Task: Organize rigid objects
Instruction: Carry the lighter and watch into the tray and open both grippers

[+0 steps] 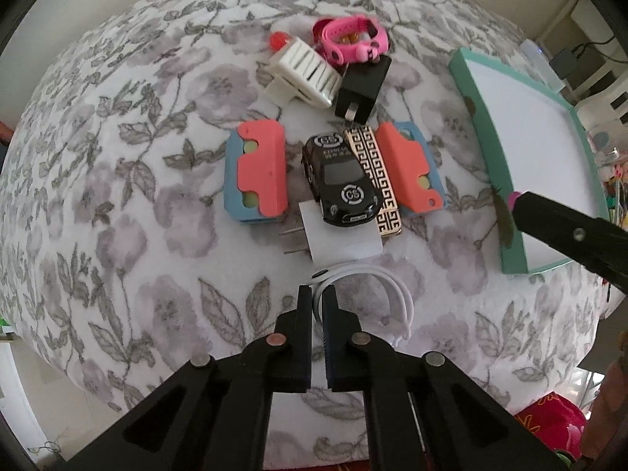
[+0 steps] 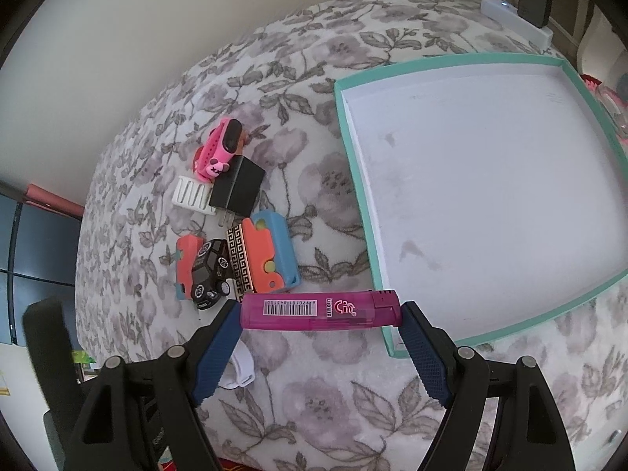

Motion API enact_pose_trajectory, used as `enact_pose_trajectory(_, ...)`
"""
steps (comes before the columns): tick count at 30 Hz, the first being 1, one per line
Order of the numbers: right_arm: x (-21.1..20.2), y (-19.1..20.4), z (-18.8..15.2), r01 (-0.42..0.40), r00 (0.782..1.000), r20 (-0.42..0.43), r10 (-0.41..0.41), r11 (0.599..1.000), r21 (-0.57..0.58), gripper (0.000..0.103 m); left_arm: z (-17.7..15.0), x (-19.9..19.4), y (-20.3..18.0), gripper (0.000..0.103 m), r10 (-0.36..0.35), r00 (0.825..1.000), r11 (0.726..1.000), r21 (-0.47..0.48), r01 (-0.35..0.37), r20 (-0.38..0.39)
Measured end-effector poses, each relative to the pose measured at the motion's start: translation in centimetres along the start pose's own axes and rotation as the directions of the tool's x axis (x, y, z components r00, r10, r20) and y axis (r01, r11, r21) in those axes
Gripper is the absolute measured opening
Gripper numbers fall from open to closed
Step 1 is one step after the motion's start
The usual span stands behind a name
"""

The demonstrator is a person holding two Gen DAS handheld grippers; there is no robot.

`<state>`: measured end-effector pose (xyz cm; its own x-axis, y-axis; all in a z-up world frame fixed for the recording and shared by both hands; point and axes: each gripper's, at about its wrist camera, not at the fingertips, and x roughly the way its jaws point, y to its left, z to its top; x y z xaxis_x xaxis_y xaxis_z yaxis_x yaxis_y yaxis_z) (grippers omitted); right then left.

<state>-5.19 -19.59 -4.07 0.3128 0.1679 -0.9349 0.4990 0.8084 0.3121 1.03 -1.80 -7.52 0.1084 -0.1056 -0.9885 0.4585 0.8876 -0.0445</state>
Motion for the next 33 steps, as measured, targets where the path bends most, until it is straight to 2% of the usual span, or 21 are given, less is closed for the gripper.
enact_pose_trajectory(5,-0.4,-0.3,0.1,-0.011,1.0,0.012,0.011,1.0,0.011,0.083,-0.3,-2.3,0.4,0.005,-0.027,0.999,0.999,-0.022,0.028,0.025)
enact_pose_trajectory(10,-1.6,-1.2,0.8,-0.011,0.998,0.058,0.009,0.999,0.038,0.083,1.1,-6.1,0.9,0.005,-0.05,0.996,0.997,-0.051,0.053,0.073)
enact_pose_trajectory(15,-2.5,-3.0,1.7,0.056,0.992,0.107,-0.064,0.995,0.077,0.083,3.7,-6.1,-2.1,0.005,-0.043,0.994,0.997,-0.052,0.048,0.103)
enact_pose_trajectory(21,-3.4,-6.3,3.1,0.161,0.97,0.157,-0.185,0.975,0.151,0.083,6.7,-5.7,-6.2,0.005,-0.073,0.989,0.996,-0.039,0.078,0.131)
enact_pose_trajectory(26,-3.9,-9.7,3.8,0.204,0.952,0.173,-0.25,0.948,0.245,0.083,8.7,-4.8,-9.8,0.005,-0.096,0.985,0.995,-0.014,0.099,0.145)
enact_pose_trajectory(33,-4.1,-14.1,4.2,0.268,0.915,0.19,-0.356,0.889,0.371,0.083,10.9,-3.0,-14.4,0.005,-0.113,0.98,0.994,0.022,0.11,0.161)
